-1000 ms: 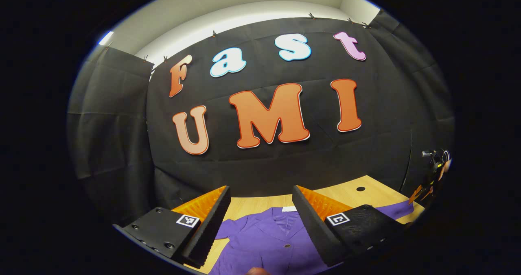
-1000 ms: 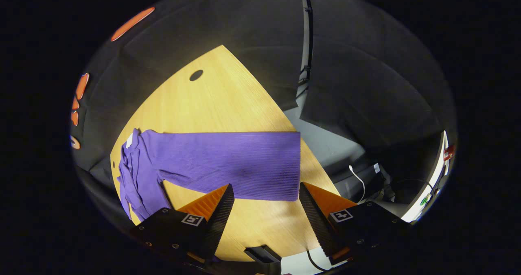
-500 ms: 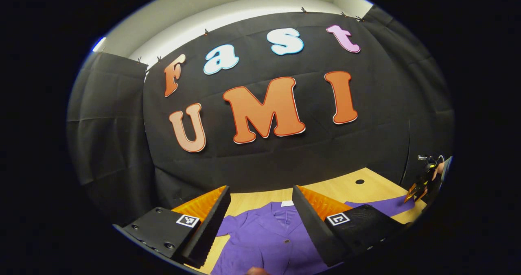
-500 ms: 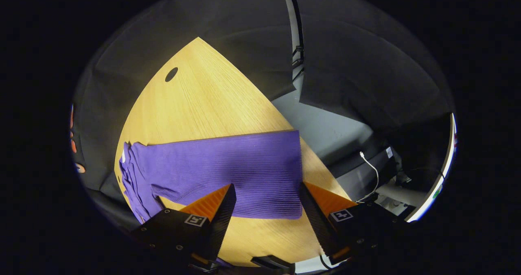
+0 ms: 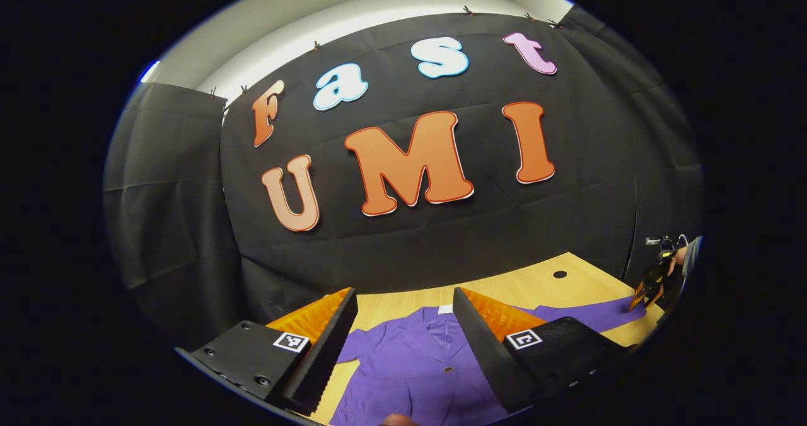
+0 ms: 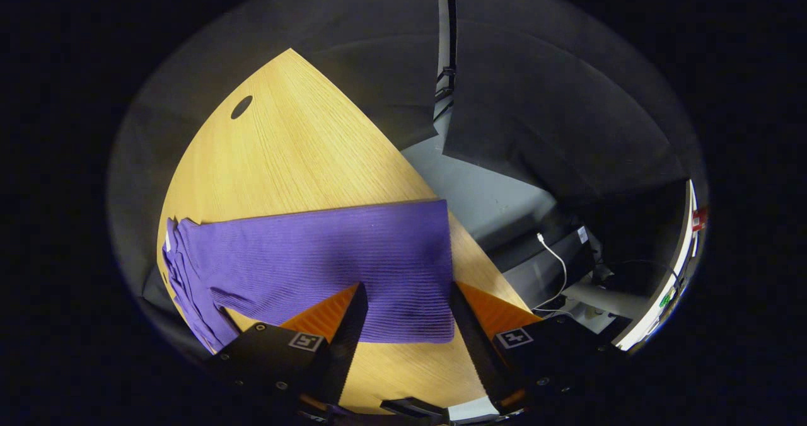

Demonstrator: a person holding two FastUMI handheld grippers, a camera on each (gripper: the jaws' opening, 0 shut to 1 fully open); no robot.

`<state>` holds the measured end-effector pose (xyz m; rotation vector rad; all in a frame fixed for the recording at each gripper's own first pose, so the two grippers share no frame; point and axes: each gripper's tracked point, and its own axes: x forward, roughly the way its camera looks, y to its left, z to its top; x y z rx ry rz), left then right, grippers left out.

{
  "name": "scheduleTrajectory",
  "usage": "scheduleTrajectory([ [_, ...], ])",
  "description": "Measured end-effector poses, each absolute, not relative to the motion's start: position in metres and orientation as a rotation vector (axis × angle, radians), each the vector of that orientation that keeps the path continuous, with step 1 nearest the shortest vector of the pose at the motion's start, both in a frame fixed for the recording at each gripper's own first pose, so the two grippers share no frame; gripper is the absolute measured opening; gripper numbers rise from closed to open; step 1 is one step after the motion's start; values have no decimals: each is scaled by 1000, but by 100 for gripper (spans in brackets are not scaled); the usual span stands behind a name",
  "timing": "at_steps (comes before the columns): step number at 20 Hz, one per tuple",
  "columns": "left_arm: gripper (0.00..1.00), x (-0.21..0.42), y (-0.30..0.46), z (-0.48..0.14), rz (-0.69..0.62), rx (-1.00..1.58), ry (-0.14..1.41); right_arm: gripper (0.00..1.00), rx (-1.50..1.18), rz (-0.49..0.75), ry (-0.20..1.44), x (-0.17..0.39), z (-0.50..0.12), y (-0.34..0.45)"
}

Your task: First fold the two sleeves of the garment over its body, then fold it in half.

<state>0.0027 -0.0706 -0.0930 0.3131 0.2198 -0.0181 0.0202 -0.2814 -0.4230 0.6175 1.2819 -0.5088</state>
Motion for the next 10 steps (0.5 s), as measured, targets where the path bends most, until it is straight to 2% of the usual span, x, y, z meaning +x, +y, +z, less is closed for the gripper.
scheduleTrajectory([
  [3,97,3,-66,-98,-14,316,235,75,538,-550,1335,16,-425,-288],
  [4,97,4,-65,-98,-12,315,237,63,528,-548,1343,17,-425,-284],
  [7,97,6,-56,-99,0,305,237,52,518,-545,1337,18,-428,-285],
  [8,98,6,-53,-101,2,298,243,17,531,-546,1328,18,-427,-284],
  [9,97,6,-49,-104,4,290,252,27,540,-542,1323,20,-427,-283],
  [10,97,7,-46,-106,5,281,260,5,538,-528,1328,19,-426,-281],
])
